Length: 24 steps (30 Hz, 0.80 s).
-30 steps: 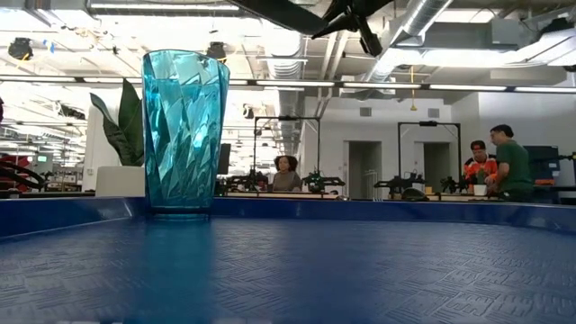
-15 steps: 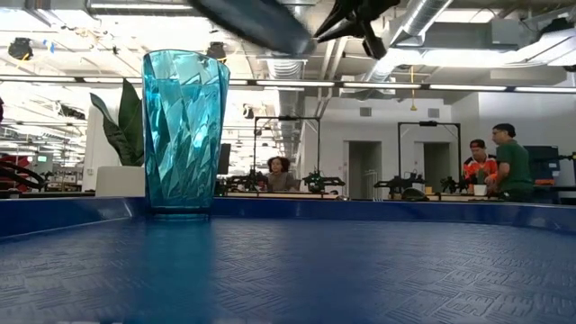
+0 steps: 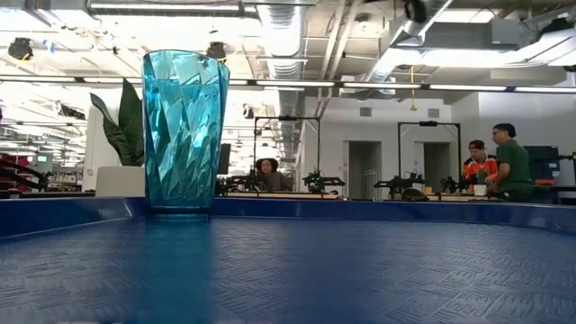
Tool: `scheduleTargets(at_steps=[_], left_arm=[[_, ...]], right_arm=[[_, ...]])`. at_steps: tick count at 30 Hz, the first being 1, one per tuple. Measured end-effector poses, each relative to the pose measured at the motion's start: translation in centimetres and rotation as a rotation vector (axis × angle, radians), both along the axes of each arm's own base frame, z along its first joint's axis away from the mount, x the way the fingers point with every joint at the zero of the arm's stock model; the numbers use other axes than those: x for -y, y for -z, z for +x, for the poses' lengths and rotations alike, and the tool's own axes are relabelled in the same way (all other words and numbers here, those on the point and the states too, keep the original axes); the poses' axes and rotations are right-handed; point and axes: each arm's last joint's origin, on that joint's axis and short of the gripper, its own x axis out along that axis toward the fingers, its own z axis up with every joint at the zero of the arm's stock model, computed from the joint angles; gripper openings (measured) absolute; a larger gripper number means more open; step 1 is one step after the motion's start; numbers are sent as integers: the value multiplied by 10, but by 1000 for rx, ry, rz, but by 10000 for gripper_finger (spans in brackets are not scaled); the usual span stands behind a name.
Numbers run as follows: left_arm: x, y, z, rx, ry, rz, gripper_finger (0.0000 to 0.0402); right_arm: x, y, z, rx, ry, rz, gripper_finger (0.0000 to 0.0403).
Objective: Pick and place plate/cup/fork/spoon on tray
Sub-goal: Put the dark blue plate on the blue serving tray to the bottom right of the blue glass
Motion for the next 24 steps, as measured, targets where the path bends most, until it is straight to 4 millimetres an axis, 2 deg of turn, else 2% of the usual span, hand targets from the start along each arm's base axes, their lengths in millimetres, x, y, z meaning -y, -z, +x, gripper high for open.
scheduleTargets(at_steps=[4, 9, 11, 14, 18, 21, 24], left_arm=[[35, 14, -1, -133, 94, -130, 15], [109, 34, 4, -287, 285, -333, 15], [138, 41, -2, -318, 272, -400, 15], [170, 53, -19, -332, 143, -470, 15], [200, 73, -35, -327, -27, -486, 15], [219, 85, -28, -382, -8, -510, 15], [227, 102, -17, -402, -59, -447, 24]], right_arm=[[-6, -8, -20, 13, 29, -32, 148], [-11, -13, -36, 19, 78, -62, 142], [-11, -13, -38, 10, 75, -62, 140], [-12, -12, -38, -2, 75, -59, 137], [-12, -10, -36, -15, 70, -57, 137], [-11, -9, -32, -22, 62, -66, 139], [-11, -8, -31, -33, 56, -71, 137]])
